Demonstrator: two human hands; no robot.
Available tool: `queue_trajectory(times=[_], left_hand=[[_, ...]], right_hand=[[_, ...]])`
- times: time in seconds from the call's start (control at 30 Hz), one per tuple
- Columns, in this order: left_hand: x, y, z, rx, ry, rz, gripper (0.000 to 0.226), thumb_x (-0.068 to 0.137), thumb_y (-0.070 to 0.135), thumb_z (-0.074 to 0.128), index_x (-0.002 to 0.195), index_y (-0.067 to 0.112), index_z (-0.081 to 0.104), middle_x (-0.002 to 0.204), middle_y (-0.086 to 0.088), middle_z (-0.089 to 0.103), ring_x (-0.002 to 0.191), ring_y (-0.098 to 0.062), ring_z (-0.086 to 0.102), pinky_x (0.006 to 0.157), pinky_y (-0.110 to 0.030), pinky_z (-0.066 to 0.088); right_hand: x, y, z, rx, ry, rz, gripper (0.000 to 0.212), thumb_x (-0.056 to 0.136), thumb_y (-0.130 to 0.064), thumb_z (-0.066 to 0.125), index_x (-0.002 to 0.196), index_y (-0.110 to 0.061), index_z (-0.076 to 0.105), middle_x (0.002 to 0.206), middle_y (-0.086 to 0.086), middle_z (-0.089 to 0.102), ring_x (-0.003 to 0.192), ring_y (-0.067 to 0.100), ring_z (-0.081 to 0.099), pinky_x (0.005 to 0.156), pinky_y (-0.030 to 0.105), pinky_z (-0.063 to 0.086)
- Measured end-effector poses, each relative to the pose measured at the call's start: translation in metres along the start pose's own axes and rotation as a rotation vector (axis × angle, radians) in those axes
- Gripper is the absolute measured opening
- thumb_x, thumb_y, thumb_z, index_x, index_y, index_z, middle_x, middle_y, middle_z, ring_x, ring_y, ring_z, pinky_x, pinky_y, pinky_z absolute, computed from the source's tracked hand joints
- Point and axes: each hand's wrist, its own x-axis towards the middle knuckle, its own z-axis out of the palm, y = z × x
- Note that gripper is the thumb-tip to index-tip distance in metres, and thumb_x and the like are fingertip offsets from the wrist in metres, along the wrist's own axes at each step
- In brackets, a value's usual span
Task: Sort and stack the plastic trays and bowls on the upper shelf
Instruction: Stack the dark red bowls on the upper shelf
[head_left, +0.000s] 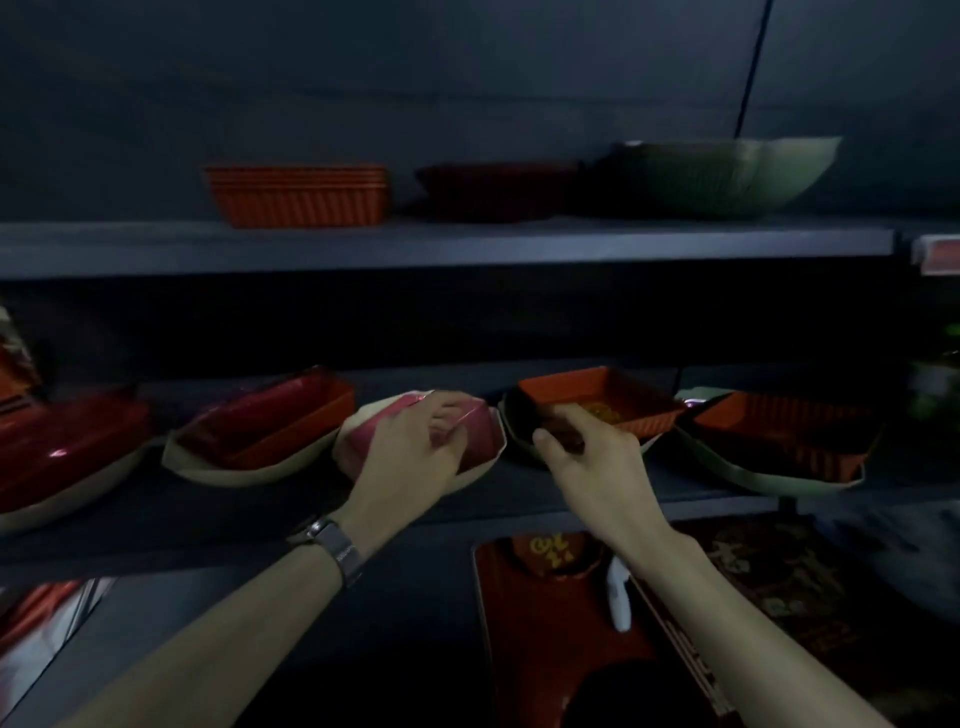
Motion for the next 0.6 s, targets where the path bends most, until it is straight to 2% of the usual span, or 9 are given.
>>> queue_trajectory(times=[0.07, 0.13, 0.2, 0.23, 0.3, 0.37, 0.47, 0.53, 0.6], left_hand=[[-0.008, -0.023, -0.004, -0.006, 0.011, -0.068, 0.031, 0.093, 0.011, 0.067, 0.12, 0.025, 0.075, 0.109, 0.012, 0.076, 0.101, -0.005, 0.071, 0.1, -0.037, 0.058], [-0.014, -0.045, -0.006, 0.008, 0.005, -0.13, 0.029, 0.093, 0.012, 0.065, 0.115, 0.026, 0.076, 0.107, 0.012, 0.075, 0.1, -0.008, 0.071, 0.099, -0.039, 0.058], [-0.017, -0.064, -0.005, 0.013, 0.014, -0.185, 0.028, 0.09, 0.021, 0.061, 0.111, 0.033, 0.075, 0.103, 0.011, 0.074, 0.101, -0.019, 0.07, 0.1, -0.043, 0.057], [-0.016, -0.073, -0.004, 0.014, 0.015, -0.226, 0.029, 0.088, 0.026, 0.059, 0.11, 0.037, 0.073, 0.103, 0.008, 0.073, 0.104, -0.023, 0.069, 0.101, -0.043, 0.056], [-0.013, -0.087, -0.004, 0.027, 0.015, -0.294, 0.029, 0.092, 0.027, 0.062, 0.115, 0.041, 0.072, 0.105, 0.004, 0.072, 0.104, -0.022, 0.068, 0.099, -0.036, 0.056], [-0.008, -0.102, -0.005, 0.08, 0.003, -0.286, 0.031, 0.096, 0.02, 0.064, 0.121, 0.037, 0.072, 0.102, 0.005, 0.071, 0.097, -0.016, 0.065, 0.091, -0.028, 0.052], [-0.005, -0.118, -0.008, 0.145, -0.003, -0.232, 0.032, 0.097, 0.018, 0.062, 0.123, 0.034, 0.072, 0.11, 0.006, 0.072, 0.096, -0.011, 0.058, 0.091, -0.028, 0.05], [-0.005, -0.127, -0.009, 0.175, 0.024, -0.232, 0.033, 0.096, 0.016, 0.061, 0.124, 0.03, 0.073, 0.113, 0.005, 0.074, 0.1, -0.012, 0.058, 0.092, -0.025, 0.046], [-0.007, -0.132, -0.005, 0.174, 0.064, -0.2, 0.033, 0.094, 0.01, 0.062, 0.121, 0.025, 0.074, 0.113, 0.002, 0.075, 0.104, -0.018, 0.065, 0.093, -0.027, 0.049]], right_hand=[[-0.006, 0.008, 0.02, 0.004, -0.049, 0.034, 0.018, 0.101, -0.024, 0.065, 0.117, -0.026, 0.071, 0.091, -0.019, 0.068, 0.084, -0.001, 0.063, 0.072, 0.012, 0.042], [-0.007, 0.014, 0.039, -0.002, -0.086, 0.072, 0.032, 0.098, -0.021, 0.064, 0.129, -0.025, 0.069, 0.1, -0.012, 0.072, 0.091, 0.007, 0.066, 0.077, 0.02, 0.048], [-0.004, 0.016, 0.056, -0.018, -0.114, 0.109, 0.041, 0.097, -0.02, 0.062, 0.137, -0.027, 0.066, 0.106, -0.002, 0.074, 0.09, 0.015, 0.07, 0.08, 0.031, 0.055], [-0.003, 0.016, 0.064, -0.014, -0.125, 0.126, 0.039, 0.097, -0.02, 0.062, 0.135, -0.028, 0.066, 0.105, -0.001, 0.074, 0.088, 0.017, 0.071, 0.079, 0.033, 0.056], [0.001, 0.017, 0.081, -0.007, -0.131, 0.121, 0.031, 0.097, -0.022, 0.065, 0.127, -0.029, 0.068, 0.111, -0.001, 0.071, 0.098, 0.019, 0.068, 0.084, 0.032, 0.054], [0.009, 0.02, 0.098, -0.018, -0.127, 0.062, 0.026, 0.093, -0.023, 0.065, 0.118, -0.03, 0.07, 0.115, -0.002, 0.067, 0.106, 0.02, 0.066, 0.087, 0.034, 0.053], [0.025, 0.029, 0.118, -0.114, -0.119, 0.058, 0.027, 0.089, -0.018, 0.065, 0.114, -0.027, 0.072, 0.119, 0.0, 0.062, 0.111, 0.026, 0.063, 0.09, 0.04, 0.054], [0.03, 0.039, 0.128, -0.188, -0.066, 0.062, 0.024, 0.091, -0.015, 0.064, 0.113, -0.02, 0.072, 0.122, 0.004, 0.062, 0.116, 0.031, 0.055, 0.09, 0.036, 0.047], [0.026, 0.048, 0.135, -0.224, -0.002, 0.036, 0.016, 0.094, -0.019, 0.06, 0.105, -0.015, 0.072, 0.123, 0.007, 0.06, 0.115, 0.031, 0.05, 0.088, 0.029, 0.037]])
